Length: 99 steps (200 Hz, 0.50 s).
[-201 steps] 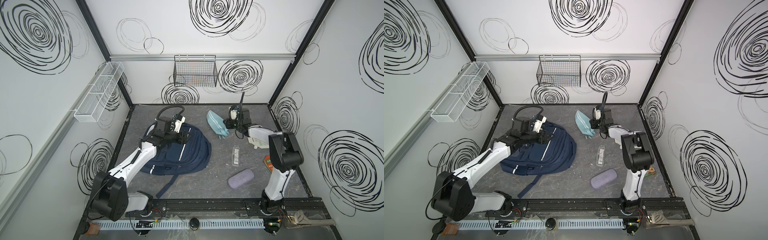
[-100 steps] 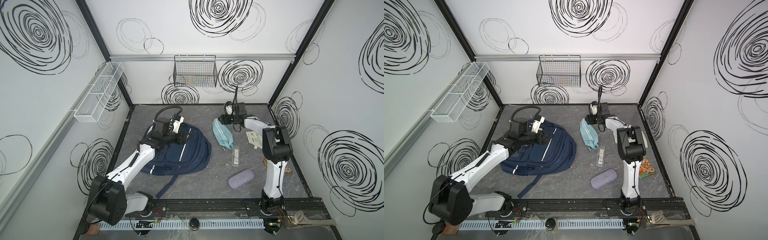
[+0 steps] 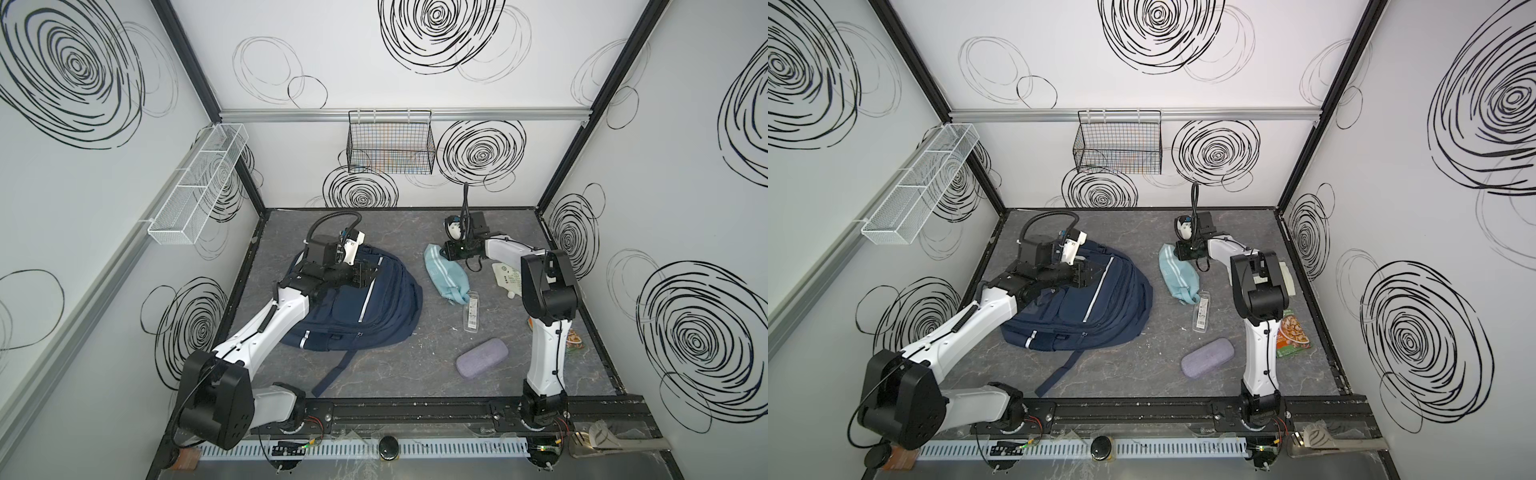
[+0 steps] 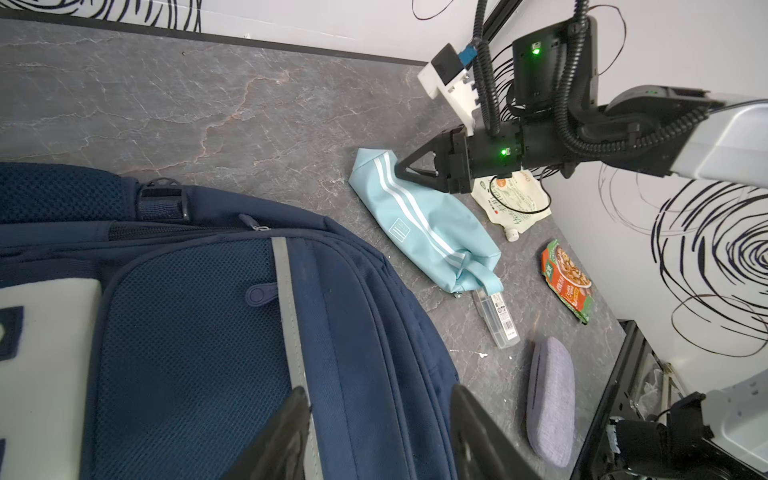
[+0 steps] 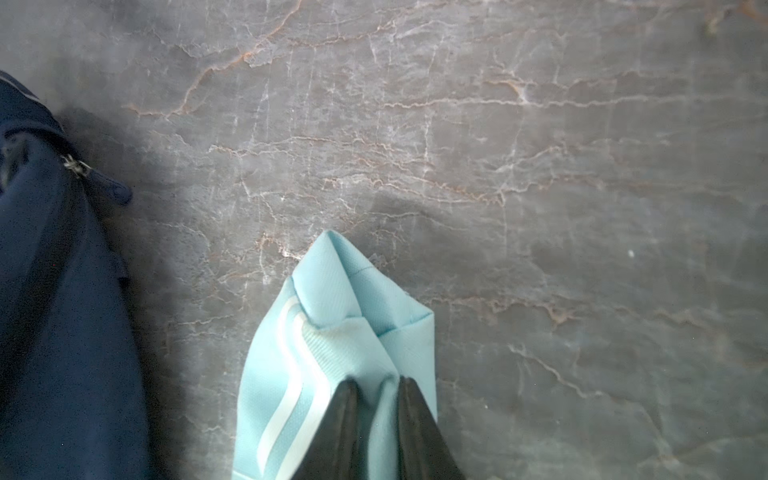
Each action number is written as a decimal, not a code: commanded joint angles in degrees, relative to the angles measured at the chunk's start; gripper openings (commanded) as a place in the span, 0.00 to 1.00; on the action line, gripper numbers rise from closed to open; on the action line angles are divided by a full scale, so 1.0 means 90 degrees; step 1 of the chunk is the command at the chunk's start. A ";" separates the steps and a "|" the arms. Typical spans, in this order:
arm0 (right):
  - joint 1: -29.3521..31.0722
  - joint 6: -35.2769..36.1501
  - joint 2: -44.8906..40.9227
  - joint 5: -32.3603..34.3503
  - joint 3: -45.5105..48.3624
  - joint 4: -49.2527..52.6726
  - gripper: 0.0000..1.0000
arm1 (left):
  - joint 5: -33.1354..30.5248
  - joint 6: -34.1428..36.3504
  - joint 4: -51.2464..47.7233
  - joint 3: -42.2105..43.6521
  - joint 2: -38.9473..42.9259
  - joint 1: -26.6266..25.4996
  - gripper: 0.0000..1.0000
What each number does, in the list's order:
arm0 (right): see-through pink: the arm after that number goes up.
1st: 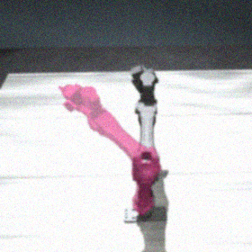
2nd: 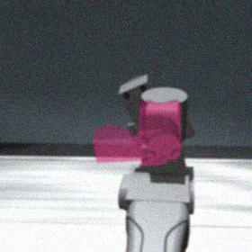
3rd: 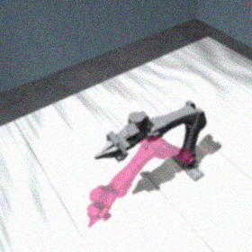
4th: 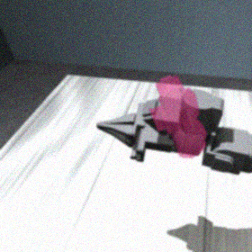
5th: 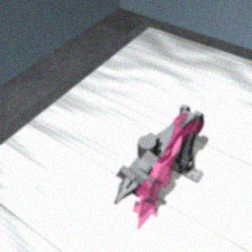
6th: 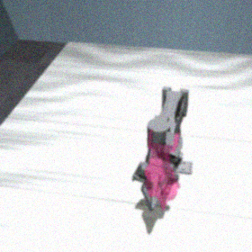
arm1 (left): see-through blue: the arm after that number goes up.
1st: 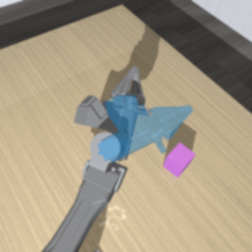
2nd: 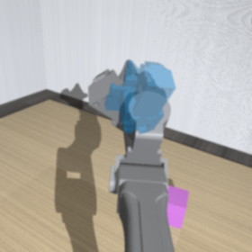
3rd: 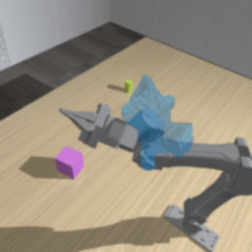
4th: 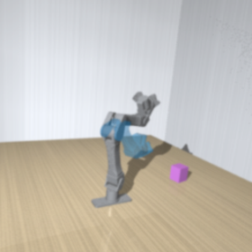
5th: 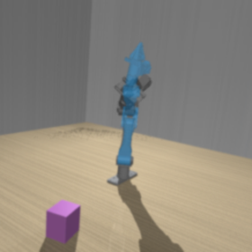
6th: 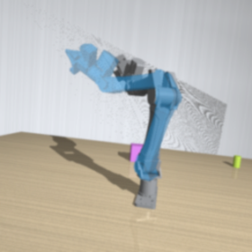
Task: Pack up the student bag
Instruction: 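Lift the teal pencil case and carry it toward the backpack with right gripper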
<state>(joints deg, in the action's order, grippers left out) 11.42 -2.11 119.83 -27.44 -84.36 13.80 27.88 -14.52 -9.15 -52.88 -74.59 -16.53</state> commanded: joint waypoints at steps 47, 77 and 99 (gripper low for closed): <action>-0.0058 -0.0409 -0.1657 -0.0649 0.1124 -0.0864 0.99 | -0.0604 0.0070 0.0004 -0.0111 0.0123 -0.0272 0.59; -0.0031 -0.0440 -0.1500 -0.0210 0.1448 -0.0230 1.00 | -0.0685 0.0075 -0.0002 -0.0054 0.0067 -0.0290 0.59; 0.0007 -0.0430 -0.1575 0.0335 0.1858 -0.0322 1.00 | -0.0854 0.0037 -0.0164 -0.0141 -0.0092 -0.0436 0.59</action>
<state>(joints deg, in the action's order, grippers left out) 11.20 -5.58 105.19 -29.43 -71.20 8.82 22.37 -14.57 -10.28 -52.93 -74.59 -19.25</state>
